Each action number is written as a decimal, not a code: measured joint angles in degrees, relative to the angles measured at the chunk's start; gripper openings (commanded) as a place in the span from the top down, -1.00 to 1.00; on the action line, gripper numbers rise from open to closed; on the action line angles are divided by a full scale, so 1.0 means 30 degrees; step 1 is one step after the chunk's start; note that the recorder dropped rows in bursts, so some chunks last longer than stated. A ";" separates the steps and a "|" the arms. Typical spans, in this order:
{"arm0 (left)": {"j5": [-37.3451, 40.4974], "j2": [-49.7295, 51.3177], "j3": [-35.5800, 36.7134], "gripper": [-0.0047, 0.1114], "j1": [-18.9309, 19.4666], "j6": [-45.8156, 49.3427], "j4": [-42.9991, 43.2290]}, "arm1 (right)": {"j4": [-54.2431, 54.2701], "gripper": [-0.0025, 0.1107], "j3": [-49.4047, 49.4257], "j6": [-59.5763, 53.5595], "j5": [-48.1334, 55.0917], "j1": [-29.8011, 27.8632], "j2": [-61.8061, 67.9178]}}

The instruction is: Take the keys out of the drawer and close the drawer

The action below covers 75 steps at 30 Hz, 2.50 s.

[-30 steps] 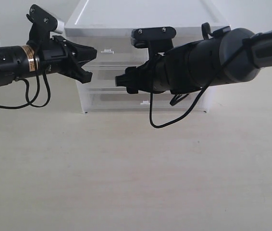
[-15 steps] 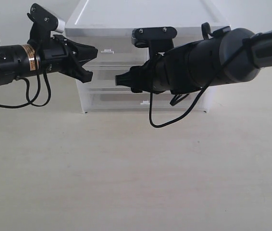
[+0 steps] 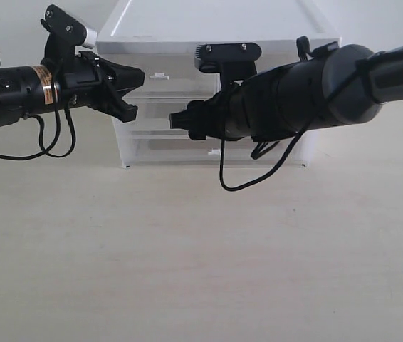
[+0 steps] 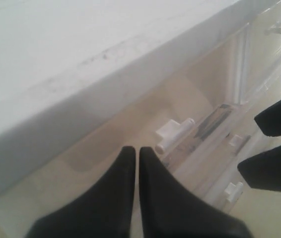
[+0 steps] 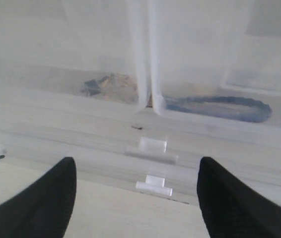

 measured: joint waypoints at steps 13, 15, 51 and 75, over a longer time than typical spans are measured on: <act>0.0000 0.0000 0.0000 0.85 0.0000 0.0000 0.0000 | -0.0353 -0.14 -0.0488 -0.0003 -0.0079 0.0000 0.0593; 0.0000 0.0000 0.0000 0.85 0.0000 0.0000 0.0000 | -0.0353 -0.14 -0.0533 -0.0003 -0.0134 0.0000 0.0593; 0.0000 0.0000 0.0000 0.85 0.0000 0.0000 0.0000 | -0.0716 0.96 -0.0974 0.0123 -0.1348 0.0158 0.1017; 0.0000 0.0000 0.0000 0.85 0.0000 -0.0049 0.0000 | 0.1130 0.96 -0.0998 -0.2991 -0.6074 0.2662 0.1031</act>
